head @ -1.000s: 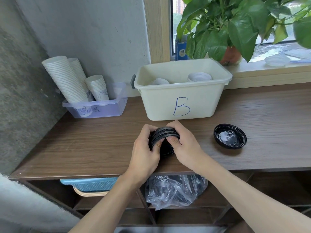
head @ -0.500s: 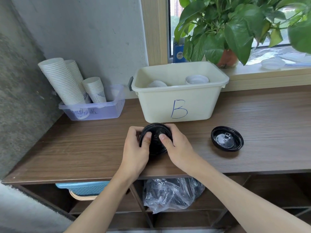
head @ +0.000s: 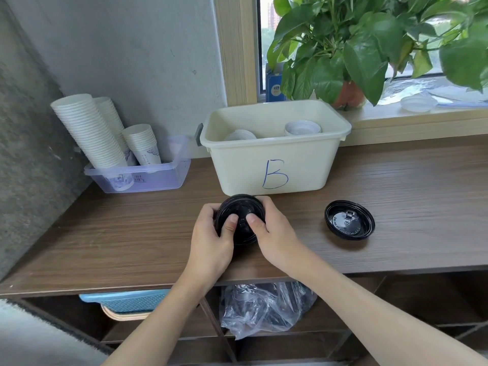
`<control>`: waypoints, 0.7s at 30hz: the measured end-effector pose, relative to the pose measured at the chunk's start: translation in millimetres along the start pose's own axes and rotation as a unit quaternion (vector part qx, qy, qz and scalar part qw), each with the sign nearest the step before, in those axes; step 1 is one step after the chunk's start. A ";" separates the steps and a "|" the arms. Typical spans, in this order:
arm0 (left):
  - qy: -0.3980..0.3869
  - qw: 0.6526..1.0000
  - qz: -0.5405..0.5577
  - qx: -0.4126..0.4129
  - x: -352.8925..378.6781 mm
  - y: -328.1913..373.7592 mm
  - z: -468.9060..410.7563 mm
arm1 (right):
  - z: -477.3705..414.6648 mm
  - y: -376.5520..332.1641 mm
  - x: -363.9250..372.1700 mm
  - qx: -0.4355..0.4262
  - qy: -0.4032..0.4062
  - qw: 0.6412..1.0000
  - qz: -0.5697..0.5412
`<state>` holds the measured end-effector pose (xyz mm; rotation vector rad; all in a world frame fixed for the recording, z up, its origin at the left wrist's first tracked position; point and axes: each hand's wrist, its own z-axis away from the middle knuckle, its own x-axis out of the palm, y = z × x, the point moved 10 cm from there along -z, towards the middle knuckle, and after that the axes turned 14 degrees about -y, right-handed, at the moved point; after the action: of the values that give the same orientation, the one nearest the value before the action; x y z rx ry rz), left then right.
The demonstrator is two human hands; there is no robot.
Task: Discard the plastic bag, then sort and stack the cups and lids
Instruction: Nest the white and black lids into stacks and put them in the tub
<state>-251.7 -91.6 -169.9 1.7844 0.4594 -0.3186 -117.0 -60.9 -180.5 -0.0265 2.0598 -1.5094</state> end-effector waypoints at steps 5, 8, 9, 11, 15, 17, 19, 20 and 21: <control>-0.009 1.000 -0.022 0.014 4.0 2.6 -0.4 | 2.3 -4.8 -3.2 -0.012 0.022 1.000 0.012; -0.033 0.999 -0.014 0.026 8.3 7.7 -0.9 | 3.2 -5.4 -6.1 -0.013 0.034 0.999 0.010; -0.041 0.999 -0.004 0.030 9.6 10.5 -0.5 | 3.2 -6.3 -5.5 -0.015 0.030 0.999 0.010; -0.043 0.998 0.009 0.043 9.4 16.7 0.4 | 2.5 -8.0 -2.8 -0.020 0.019 1.000 0.012; 0.003 0.999 0.016 0.041 -2.2 13.0 2.2 | 1.6 -11.7 1.4 -0.034 0.007 0.999 0.009; 0.025 0.999 0.026 0.027 -7.7 7.3 2.9 | 0.7 -9.1 5.4 -0.020 -0.015 1.000 0.011; 0.035 0.999 0.039 0.009 -9.6 2.4 2.8 | 0.1 -5.8 6.3 -0.010 -0.021 1.000 0.019; 0.033 0.999 0.041 0.001 -8.7 1.0 2.5 | 0.5 -5.4 4.8 -0.012 -0.013 1.000 0.018; 0.029 0.999 0.037 -0.004 -7.1 0.3 1.9 | 0.8 -5.6 2.4 -0.015 -0.001 1.000 0.016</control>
<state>-257.8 -94.5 -167.0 1.8016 0.4337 -0.2127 -120.4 -64.5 -176.7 -0.0074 2.0714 -1.4595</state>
